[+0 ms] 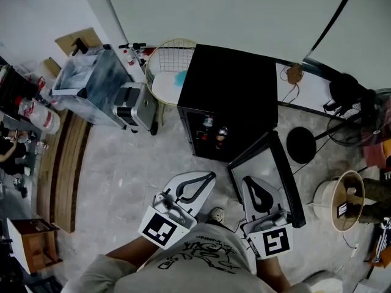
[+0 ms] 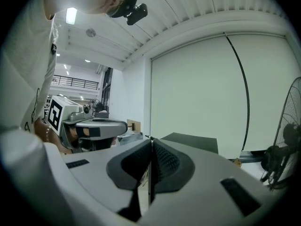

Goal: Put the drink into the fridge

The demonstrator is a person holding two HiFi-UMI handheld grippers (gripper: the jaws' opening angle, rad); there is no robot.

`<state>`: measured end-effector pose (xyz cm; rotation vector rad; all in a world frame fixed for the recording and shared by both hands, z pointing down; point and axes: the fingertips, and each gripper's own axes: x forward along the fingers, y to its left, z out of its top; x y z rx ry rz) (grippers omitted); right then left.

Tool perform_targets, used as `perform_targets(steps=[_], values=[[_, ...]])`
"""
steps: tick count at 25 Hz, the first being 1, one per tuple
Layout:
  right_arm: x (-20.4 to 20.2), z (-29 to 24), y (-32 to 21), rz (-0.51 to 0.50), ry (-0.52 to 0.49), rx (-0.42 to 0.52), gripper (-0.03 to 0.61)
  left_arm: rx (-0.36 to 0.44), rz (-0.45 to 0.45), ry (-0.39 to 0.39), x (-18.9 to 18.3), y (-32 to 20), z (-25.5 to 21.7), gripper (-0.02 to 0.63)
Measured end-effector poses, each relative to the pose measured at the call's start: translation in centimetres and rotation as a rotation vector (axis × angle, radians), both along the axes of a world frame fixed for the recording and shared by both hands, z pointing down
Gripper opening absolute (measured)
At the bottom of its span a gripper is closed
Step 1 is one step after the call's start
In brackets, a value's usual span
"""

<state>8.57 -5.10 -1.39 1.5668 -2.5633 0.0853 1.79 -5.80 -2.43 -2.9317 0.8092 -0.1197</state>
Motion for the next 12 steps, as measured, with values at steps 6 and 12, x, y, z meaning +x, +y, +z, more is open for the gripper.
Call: perform_targets(steps=[6,12], values=[[-0.04,-0.09,-0.33,-0.003,0.009,0.002,0.008,-0.002,-0.004,0.012,-0.09,-0.06,-0.30,0.021],[-0.25,-0.70,-0.50,-0.004,0.012,0.016,0.006,0.014,-0.004,0.006,-0.30,-0.21,-0.58,0.021]])
